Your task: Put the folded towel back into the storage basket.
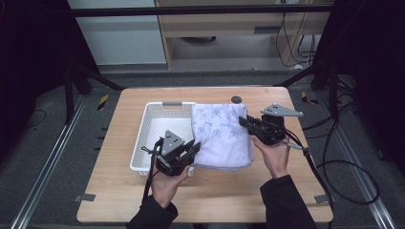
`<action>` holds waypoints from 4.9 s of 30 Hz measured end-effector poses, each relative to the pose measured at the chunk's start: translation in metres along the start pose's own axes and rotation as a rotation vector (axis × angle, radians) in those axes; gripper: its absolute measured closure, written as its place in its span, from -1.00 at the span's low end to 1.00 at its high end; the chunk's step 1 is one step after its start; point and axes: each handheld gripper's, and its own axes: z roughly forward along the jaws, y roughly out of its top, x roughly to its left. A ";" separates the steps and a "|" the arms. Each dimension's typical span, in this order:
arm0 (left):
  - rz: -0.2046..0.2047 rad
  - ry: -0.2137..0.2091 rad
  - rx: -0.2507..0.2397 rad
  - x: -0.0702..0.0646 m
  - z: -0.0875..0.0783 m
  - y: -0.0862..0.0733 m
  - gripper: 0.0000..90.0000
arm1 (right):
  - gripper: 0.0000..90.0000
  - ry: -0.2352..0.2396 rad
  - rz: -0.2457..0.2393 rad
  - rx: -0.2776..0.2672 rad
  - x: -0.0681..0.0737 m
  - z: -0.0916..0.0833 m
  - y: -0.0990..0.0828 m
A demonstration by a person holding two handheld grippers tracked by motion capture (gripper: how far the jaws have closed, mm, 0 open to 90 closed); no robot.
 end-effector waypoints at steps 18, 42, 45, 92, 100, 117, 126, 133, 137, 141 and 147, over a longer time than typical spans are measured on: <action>-0.026 0.052 -0.036 0.037 -0.028 0.006 0.73 | 0.75 0.023 -0.025 -0.014 0.032 0.031 0.026; -0.064 0.108 -0.055 0.077 -0.052 0.002 0.73 | 0.75 0.048 -0.054 -0.015 0.066 0.069 0.042; -0.067 0.112 -0.056 0.080 -0.054 0.001 0.73 | 0.75 0.050 -0.061 -0.017 0.071 0.074 0.044; -0.113 0.221 0.055 0.149 -0.045 -0.036 0.73 | 0.74 0.048 -0.064 0.051 0.105 0.167 0.019; -0.113 0.230 0.087 0.154 -0.035 -0.044 0.73 | 0.74 0.028 -0.070 0.082 0.106 0.180 0.007; -0.099 0.242 0.154 0.155 -0.016 -0.058 0.73 | 0.73 -0.002 -0.067 0.118 0.102 0.189 -0.011; -0.097 0.243 0.182 0.156 -0.009 -0.061 0.73 | 0.72 -0.015 -0.064 0.137 0.100 0.195 -0.021; -0.089 0.246 0.223 0.158 -0.002 -0.064 0.66 | 0.65 -0.032 -0.068 0.154 0.099 0.197 -0.027; -0.093 0.272 0.219 0.161 -0.005 -0.064 0.67 | 0.33 -0.045 -0.119 0.181 0.098 0.199 -0.032; -0.106 0.275 0.191 0.162 -0.009 -0.061 0.55 | 0.30 -0.054 -0.130 0.157 0.095 0.192 -0.030; -0.109 0.258 0.160 0.157 -0.014 -0.057 0.54 | 0.21 -0.045 -0.116 0.118 0.090 0.177 -0.021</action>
